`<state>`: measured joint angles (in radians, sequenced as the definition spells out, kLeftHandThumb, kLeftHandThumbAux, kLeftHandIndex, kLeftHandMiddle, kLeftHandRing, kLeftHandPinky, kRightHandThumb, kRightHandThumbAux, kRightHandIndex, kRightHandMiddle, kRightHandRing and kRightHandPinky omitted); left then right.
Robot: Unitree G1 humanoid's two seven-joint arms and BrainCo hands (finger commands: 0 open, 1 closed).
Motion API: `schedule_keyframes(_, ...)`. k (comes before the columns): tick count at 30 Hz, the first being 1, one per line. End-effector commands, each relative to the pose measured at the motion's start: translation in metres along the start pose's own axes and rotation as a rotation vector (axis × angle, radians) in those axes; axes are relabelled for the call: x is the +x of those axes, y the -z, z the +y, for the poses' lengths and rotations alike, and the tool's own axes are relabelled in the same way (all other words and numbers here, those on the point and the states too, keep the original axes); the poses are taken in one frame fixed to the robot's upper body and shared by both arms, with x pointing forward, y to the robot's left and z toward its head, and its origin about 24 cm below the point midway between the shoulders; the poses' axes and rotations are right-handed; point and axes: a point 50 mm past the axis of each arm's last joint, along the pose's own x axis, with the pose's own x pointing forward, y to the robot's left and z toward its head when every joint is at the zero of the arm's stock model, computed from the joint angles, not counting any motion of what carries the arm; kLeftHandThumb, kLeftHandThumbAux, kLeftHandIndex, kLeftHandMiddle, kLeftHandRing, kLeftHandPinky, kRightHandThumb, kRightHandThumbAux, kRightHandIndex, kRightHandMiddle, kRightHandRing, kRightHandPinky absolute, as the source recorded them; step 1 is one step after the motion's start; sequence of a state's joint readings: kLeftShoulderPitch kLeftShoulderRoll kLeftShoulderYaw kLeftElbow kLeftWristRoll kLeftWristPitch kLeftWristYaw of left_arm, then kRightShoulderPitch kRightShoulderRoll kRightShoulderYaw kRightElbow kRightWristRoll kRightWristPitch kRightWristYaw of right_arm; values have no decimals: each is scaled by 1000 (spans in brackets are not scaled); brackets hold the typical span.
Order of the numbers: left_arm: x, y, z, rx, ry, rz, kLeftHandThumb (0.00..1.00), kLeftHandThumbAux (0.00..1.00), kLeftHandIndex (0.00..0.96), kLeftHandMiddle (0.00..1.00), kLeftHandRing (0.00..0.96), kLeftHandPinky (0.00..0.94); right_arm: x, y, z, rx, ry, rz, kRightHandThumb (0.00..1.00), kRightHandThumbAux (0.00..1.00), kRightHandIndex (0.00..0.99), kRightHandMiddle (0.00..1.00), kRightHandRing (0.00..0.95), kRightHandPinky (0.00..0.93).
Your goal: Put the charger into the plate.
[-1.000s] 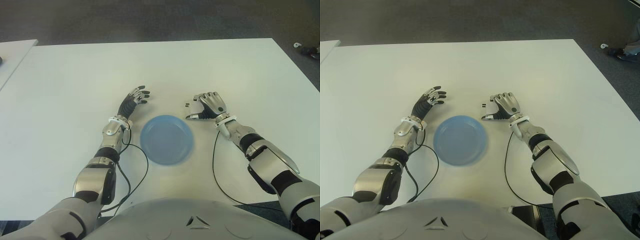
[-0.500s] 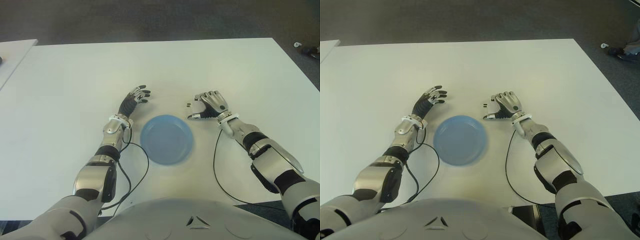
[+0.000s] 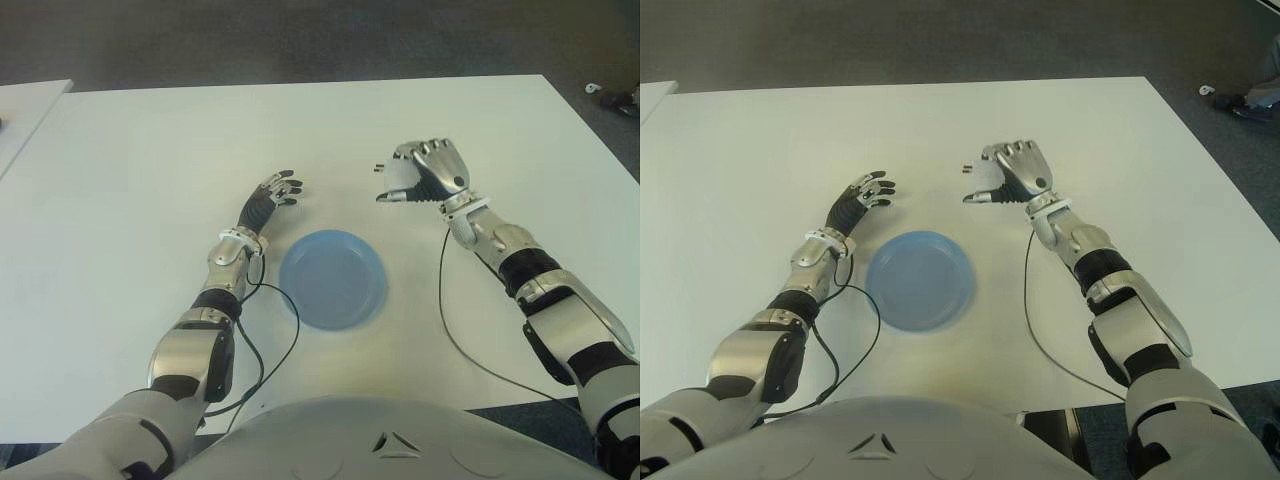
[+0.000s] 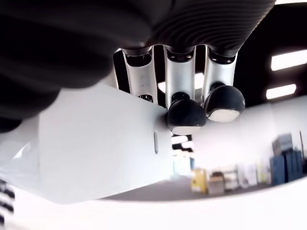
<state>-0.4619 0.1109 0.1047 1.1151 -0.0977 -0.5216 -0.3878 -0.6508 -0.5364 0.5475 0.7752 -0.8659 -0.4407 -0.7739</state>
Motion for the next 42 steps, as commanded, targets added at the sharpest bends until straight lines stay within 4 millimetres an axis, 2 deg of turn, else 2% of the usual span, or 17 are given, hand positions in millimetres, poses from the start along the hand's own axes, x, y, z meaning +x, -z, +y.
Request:
schedule_keyframes(1, -12, 27, -4, -49, -10, 141, 0, 429, 185, 282, 279, 295, -3, -11, -5, 9, 28, -22, 735, 710, 440, 892, 896, 891)
schedule_keyframes(16, -11, 27, -7, -55, -11, 144, 0, 429, 191, 288, 286, 307, 0, -33, -11, 59, 41, -73, 743, 709, 441, 892, 898, 892)
schedule_keyframes(30, -8, 26, -10, -62, -2, 143, 0, 412, 185, 282, 284, 303, -27, -84, 20, 152, -114, -143, 744, 709, 441, 882, 889, 881)
schedule_keyframes(36, -6, 25, -11, -56, -1, 148, 0, 402, 182, 282, 280, 297, -37, -97, 31, 198, -157, -163, 744, 709, 441, 877, 891, 882)
schedule_keyframes(42, -6, 25, -11, -54, -5, 151, 0, 418, 185, 289, 285, 300, -40, -102, 34, 271, -193, -145, 747, 708, 441, 881, 888, 882)
